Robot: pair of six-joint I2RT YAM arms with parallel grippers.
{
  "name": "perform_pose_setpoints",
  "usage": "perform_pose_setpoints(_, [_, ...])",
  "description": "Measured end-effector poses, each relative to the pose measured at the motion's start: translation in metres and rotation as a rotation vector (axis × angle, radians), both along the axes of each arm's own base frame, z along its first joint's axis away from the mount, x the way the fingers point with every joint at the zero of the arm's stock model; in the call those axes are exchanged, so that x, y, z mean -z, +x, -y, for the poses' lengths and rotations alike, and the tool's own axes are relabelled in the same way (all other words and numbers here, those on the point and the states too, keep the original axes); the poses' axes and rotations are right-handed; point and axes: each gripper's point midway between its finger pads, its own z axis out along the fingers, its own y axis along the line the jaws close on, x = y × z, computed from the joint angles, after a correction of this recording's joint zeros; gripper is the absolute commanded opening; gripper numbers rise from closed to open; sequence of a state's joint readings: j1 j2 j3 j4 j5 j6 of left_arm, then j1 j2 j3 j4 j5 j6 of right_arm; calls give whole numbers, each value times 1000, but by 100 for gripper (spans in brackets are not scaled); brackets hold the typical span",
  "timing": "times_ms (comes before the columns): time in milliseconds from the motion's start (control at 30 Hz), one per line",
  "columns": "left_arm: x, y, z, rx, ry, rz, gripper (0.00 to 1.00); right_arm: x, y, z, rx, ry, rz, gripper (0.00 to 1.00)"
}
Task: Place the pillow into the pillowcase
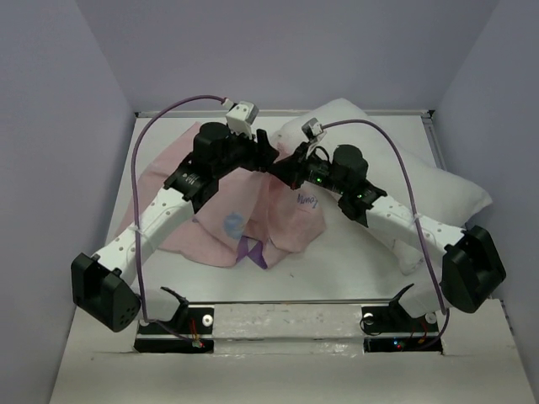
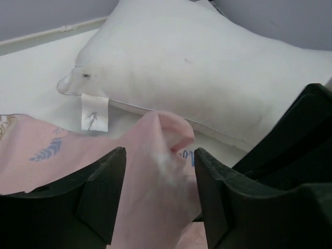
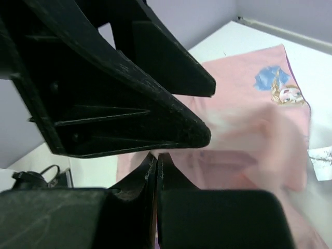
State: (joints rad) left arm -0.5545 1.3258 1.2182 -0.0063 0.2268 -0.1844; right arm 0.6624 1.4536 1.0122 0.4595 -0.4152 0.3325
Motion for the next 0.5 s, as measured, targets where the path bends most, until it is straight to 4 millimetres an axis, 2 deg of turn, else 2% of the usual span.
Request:
perform_pose_setpoints(67, [-4,-1,-7,-33,5,7,73,-14,-4,4,6,25,13,0])
perform_pose_setpoints(133, [-18,-5,-21,-85,-1,32,71,-25,-6,11,21,42,19,0])
perform_pose_setpoints(167, [-30,-12,-30,-112,-19,60,67,-28,-7,13,29,44,13,0])
perform_pose_setpoints(300, [-66,-50,-61,-176,-100,152,66,-33,-6,23,71,33,-27,0])
perform_pose_setpoints(400, [-70,-75,-55,-161,-134,174,69,-33,-3,26,100,20,-67,0])
perform_pose_setpoints(467, [-65,-87,-43,-124,-138,166,72,-32,-2,27,111,14,-85,0])
perform_pose_setpoints(500, [-53,-87,-33,-108,-123,148,73,-31,-2,27,114,10,-94,0])
